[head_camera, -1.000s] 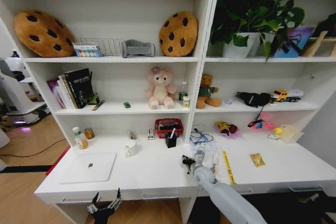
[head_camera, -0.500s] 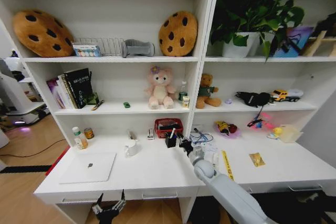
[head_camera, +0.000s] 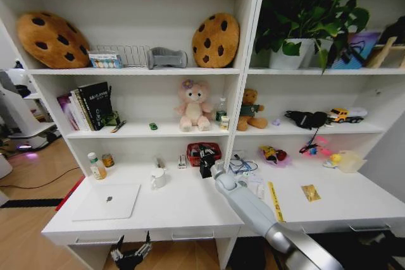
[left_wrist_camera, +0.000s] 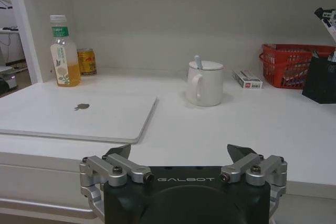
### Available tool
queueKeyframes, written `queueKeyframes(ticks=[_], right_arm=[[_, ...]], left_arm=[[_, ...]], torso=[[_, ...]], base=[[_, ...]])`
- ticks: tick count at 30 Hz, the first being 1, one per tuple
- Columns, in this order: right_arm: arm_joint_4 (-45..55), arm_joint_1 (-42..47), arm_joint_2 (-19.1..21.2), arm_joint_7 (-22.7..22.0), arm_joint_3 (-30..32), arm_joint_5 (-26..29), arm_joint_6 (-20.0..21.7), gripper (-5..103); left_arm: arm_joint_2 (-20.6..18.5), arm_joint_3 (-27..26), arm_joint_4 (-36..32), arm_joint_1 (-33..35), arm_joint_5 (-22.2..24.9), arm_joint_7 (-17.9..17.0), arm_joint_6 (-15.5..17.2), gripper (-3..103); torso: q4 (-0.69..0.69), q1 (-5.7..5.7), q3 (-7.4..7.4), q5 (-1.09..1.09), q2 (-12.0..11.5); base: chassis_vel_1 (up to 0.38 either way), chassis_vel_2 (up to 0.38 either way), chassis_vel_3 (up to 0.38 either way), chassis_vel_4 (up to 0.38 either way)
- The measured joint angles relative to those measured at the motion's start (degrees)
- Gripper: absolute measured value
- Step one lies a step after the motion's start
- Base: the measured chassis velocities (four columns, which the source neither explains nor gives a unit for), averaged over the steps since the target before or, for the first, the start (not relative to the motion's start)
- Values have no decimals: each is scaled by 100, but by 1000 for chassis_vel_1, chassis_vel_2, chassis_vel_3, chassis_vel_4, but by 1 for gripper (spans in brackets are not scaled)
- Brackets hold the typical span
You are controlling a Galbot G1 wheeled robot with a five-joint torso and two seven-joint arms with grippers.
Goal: Organize the objects on the table.
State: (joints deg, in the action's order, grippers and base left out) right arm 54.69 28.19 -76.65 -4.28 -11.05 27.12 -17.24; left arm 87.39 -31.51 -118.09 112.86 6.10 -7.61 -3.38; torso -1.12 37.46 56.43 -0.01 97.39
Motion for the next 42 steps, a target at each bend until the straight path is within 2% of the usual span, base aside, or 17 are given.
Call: queueKeyframes(ticks=[7,17,25,32,35,38,41,42], right_arm=[[-598,-180,-181,-42,90,-259,-178,10],[-1125,-215,-321,-37,116,-274,-447,10],[-1225,-261,-423,-47,147,-264,-611,10],[-910,-75,-314,46,252,-247,-640,8],[-585,120,-200,85,341,-247,-558,23],[-457,196,-150,86,370,-245,-510,28],[-271,329,-72,60,430,-242,-473,44],[-271,329,-72,60,430,-242,-473,44]], left_arm=[[4,-10,42,-35,23,-1,2,100],[-20,-16,78,-72,63,-6,13,100],[-24,-9,88,-75,70,-6,17,100],[-27,-37,90,-117,113,-9,20,100],[-36,-46,91,-132,139,-13,24,100],[-42,-50,91,-134,147,-15,24,100],[-57,-61,91,-143,169,-19,25,100],[-57,-61,91,-143,169,-19,25,100]], torso=[[0,0,0,0,0],[0,0,0,0,1],[1,-1,0,0,1],[0,-1,0,1,1],[0,-1,-1,1,1],[0,-1,0,1,1],[0,-1,-1,1,1],[0,-1,-1,1,1]], base=[[0,0,0,0],[0,0,0,0],[0,0,0,0],[0,0,0,0],[0,0,0,0],[0,0,0,0],[0,0,0,0],[0,0,0,0]])
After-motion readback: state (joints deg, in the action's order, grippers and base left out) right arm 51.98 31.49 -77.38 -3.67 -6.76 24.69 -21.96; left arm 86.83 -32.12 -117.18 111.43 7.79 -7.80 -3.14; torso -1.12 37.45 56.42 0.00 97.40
